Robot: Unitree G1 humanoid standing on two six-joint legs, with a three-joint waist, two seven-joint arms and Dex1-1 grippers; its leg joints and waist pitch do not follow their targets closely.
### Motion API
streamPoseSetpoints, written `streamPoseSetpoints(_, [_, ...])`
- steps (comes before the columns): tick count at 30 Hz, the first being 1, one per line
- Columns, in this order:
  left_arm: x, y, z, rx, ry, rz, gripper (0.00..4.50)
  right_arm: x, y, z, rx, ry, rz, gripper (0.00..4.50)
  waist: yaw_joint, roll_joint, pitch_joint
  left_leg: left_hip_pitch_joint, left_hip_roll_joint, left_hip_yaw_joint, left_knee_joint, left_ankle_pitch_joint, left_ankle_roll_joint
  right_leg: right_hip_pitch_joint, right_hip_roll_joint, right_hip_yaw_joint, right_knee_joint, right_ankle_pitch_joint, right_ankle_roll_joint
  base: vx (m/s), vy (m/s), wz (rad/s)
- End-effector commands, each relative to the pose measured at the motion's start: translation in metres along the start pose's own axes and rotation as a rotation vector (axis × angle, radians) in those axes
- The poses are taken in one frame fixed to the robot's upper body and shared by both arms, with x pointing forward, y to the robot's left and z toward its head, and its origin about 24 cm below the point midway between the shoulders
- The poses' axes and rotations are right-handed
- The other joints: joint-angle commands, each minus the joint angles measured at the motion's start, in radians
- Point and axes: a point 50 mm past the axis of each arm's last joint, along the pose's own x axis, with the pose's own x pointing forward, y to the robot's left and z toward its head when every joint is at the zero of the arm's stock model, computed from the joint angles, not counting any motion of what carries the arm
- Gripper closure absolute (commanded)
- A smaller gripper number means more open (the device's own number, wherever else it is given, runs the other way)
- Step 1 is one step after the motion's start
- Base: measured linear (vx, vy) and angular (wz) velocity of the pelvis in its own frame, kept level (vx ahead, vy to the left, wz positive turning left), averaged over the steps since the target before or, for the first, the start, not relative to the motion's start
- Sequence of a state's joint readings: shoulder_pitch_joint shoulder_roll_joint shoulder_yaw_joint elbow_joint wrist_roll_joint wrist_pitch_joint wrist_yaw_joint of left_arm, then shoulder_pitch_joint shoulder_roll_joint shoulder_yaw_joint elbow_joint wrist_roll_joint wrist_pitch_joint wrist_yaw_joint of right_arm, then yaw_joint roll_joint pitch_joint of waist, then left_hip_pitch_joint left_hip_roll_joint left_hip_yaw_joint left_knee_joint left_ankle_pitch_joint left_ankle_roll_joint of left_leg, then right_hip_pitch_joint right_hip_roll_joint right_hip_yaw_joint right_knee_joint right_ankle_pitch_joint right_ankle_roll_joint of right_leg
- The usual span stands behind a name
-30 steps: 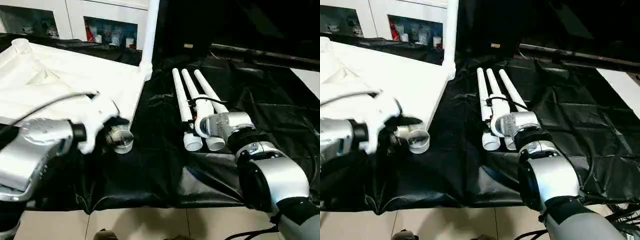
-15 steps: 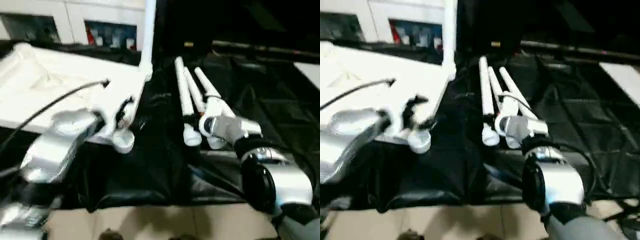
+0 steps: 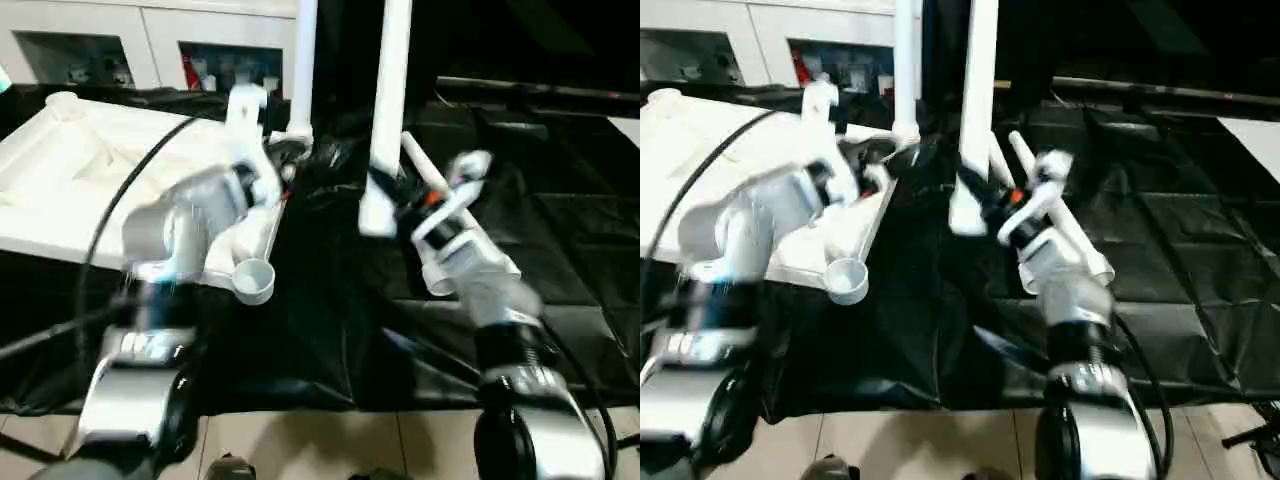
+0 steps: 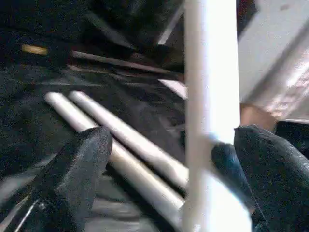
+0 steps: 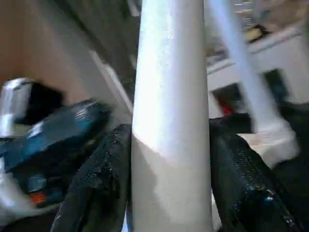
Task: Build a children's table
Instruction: Pick table leg
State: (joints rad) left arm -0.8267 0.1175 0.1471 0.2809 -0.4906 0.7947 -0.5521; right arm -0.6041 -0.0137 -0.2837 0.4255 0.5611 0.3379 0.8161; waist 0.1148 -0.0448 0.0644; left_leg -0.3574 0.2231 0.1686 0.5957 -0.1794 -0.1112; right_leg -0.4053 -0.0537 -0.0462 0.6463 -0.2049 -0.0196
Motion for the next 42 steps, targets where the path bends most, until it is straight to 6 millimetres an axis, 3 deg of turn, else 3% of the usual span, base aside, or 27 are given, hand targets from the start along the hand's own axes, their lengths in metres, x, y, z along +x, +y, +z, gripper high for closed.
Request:
streamPoseSetpoints(1, [0.009,-0.011,0.004,-0.046,0.003,-0.084,0.0,-0.002,0.01,0.001,-0.025,0.002,0.083,2.59,0.006,0.018,-0.079,0.003,-0.006,0.006,-0.058,-0.107,0.035,0.07,-0.063,0.036,-0.07,0.029,-0.252,0.0,0.0,0.0])
streamPoseSetpoints(4, [0.018,-0.026,0.004,-0.102,0.007,-0.177,0.0,-0.003,0.013,-0.007,-0.075,0.072,0.091,2.59,0.005,0.017,-0.08,0.002,-0.004,0.004,-0.059,-0.12,0.022,0.071,-0.066,0.035,-0.073,-0.001,-0.244,0.0,0.0,0.0])
streamPoseSetpoints(9, [0.017,-0.04,0.003,-0.128,0.004,-0.272,0.0,-0.005,0.013,-0.013,-0.104,0.117,0.069,2.59,0.006,0.016,-0.077,-0.001,-0.006,0.003,-0.06,-0.113,0.018,0.072,-0.065,0.036,-0.075,-0.018,-0.229,0.0,0.0,0.0])
streamPoseSetpoints(10, [0.017,-0.04,0.003,-0.124,0.008,-0.273,0.27,-0.005,0.013,-0.013,-0.104,0.119,0.071,2.59,0.005,0.016,-0.078,-0.001,-0.005,0.003,-0.059,-0.106,0.022,0.071,-0.065,0.036,-0.075,-0.005,-0.228,0.0,0.0,0.0])
streamPoseSetpoints(15, [0.016,-0.035,0.0,-0.118,0.018,-0.214,0.53,-0.002,0.015,-0.014,-0.119,0.132,0.073,2.59,0.004,0.017,-0.077,0.0,-0.005,0.003,-0.06,-0.116,0.023,0.07,-0.065,0.036,-0.078,-0.025,-0.222,0.0,0.0,0.0])
streamPoseSetpoints(16, [0.016,-0.033,0.0,-0.113,0.011,-0.193,0.68,-0.001,0.015,-0.016,-0.137,0.151,0.068,2.59,0.007,0.003,-0.076,-0.001,-0.005,0.003,-0.062,-0.106,0.024,0.071,-0.066,0.035,-0.076,-0.039,-0.215,0.0,0.0,0.0])
streamPoseSetpoints(17, [0.016,-0.033,0.0,-0.113,0.011,-0.192,0.73,-0.001,0.015,-0.016,-0.137,0.152,0.067,2.59,0.007,0.007,-0.076,0.0,-0.004,0.004,-0.062,-0.109,0.023,0.069,-0.067,0.036,-0.078,-0.049,-0.214,0.0,0.0,0.0])
streamPoseSetpoints(18, [0.015,-0.032,0.0,-0.112,0.002,-0.177,0.78,0.0,0.015,-0.019,-0.156,0.173,0.064,2.59,0.004,0.002,-0.074,-0.001,-0.004,0.005,-0.062,-0.114,0.023,0.069,-0.066,0.036,-0.082,-0.06,-0.207,0.0,0.0,0.0])
streamPoseSetpoints(23, [0.017,-0.025,0.003,-0.111,-0.033,-0.08,1.23,0.003,0.014,-0.021,-0.209,0.208,0.04,2.59,0.005,0.007,-0.074,-0.001,-0.003,0.004,-0.062,-0.111,0.02,0.067,-0.067,0.037,-0.081,-0.06,-0.199,0.0,0.0,0.0])
streamPoseSetpoints(30, [0.016,-0.016,0.006,-0.154,-0.076,-0.001,1.69,0.004,0.013,-0.023,-0.226,0.218,0.018,2.59,0.004,0.003,-0.074,-0.003,-0.005,0.004,-0.062,-0.107,0.024,0.068,-0.066,0.037,-0.082,-0.057,-0.189,0.0,0.0,0.0])
streamPoseSetpoints(37, [0.015,-0.019,0.003,-0.162,-0.082,0.002,2.39,0.005,0.014,-0.027,-0.229,0.236,0.022,2.59,0.004,0.004,-0.075,-0.003,-0.002,0.004,-0.062,-0.096,0.031,0.066,-0.067,0.036,-0.08,-0.042,-0.195,0.0,0.0,0.0])
streamPoseSetpoints(42, [0.015,-0.019,0.002,-0.171,-0.082,0.003,2.54,0.006,0.015,-0.029,-0.232,0.253,0.029,2.59,0.004,0.003,-0.076,-0.004,-0.002,0.005,-0.061,-0.078,0.039,0.066,-0.067,0.035,-0.077,-0.003,-0.206,0.0,0.0,0.0])
